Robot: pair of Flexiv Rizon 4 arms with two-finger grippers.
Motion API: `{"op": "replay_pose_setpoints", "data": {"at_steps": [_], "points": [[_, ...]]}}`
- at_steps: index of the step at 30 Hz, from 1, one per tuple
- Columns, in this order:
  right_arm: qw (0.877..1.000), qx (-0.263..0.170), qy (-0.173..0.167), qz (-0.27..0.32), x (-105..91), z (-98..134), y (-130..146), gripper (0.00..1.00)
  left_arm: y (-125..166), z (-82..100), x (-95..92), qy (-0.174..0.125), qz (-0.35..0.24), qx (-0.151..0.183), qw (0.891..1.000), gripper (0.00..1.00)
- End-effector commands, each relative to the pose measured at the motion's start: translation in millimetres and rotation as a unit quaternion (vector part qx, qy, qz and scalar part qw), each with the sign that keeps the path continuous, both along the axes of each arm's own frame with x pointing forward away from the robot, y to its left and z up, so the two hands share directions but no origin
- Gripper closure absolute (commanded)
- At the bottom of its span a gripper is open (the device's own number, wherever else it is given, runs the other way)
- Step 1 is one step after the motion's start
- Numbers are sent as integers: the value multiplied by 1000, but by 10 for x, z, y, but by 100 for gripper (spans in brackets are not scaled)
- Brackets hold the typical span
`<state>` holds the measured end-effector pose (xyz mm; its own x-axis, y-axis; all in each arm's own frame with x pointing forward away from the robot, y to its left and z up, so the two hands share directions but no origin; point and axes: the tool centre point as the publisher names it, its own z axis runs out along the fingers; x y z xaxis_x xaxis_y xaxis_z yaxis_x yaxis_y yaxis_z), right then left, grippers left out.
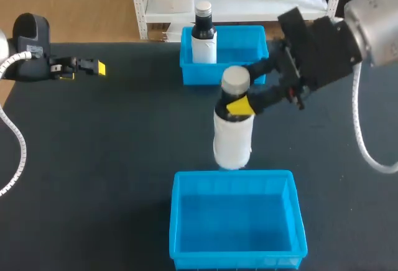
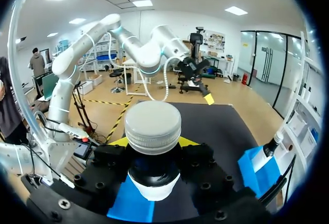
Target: Pick up the bottle, and place it in the far bin if it is heavy, or in the near bin if it is light.
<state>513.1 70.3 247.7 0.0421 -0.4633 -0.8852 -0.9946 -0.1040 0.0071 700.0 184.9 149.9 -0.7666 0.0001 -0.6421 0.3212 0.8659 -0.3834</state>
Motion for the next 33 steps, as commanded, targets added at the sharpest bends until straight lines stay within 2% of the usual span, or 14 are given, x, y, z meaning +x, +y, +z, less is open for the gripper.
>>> {"op": "replay_pose_setpoints", "data": {"at_steps": [1, 10, 22, 33], "points": [[1000, 9, 6, 12, -93, -66, 41, 100, 0, 0, 0, 0, 0, 0, 1000, 0], [999, 10, 17, 45, -314, -236, 199, 100, 0, 0, 0, 0, 0, 0, 1000, 0], [998, -10, 15, 68, -440, -494, 373, 100, 0, 0, 0, 0, 0, 0, 1000, 0], [995, 6, 42, 93, -483, -705, 457, 100, 0, 0, 0, 0, 0, 0, 1000, 0]]}}
